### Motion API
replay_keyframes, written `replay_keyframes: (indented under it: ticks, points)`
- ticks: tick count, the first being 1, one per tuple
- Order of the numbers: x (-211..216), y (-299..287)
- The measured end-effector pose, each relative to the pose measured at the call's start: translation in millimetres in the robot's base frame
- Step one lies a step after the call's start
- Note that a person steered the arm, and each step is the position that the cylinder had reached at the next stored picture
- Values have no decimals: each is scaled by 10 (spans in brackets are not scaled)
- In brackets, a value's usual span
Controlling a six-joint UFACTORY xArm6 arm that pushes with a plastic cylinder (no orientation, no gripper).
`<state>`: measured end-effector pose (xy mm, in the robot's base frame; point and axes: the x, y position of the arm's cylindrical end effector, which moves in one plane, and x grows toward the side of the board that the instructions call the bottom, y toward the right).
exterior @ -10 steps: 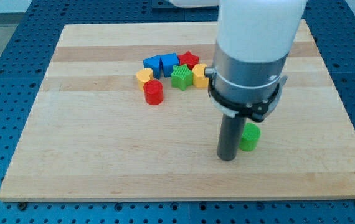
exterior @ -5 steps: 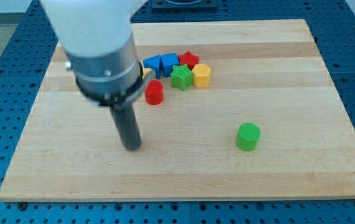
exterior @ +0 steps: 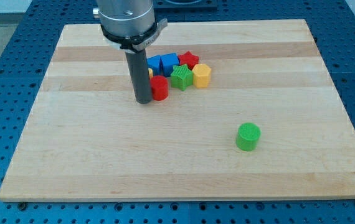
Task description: Move the arm to the top of the blue cube
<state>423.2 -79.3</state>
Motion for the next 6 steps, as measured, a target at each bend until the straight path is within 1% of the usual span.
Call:
replay_keyframes:
  ticks: [1, 2, 3, 4, 5, 6]
  points:
    - [-111, 73]
    - [-110, 73]
    - [167, -95]
    - [530, -477]
    - [315, -870]
    - [-484, -1095]
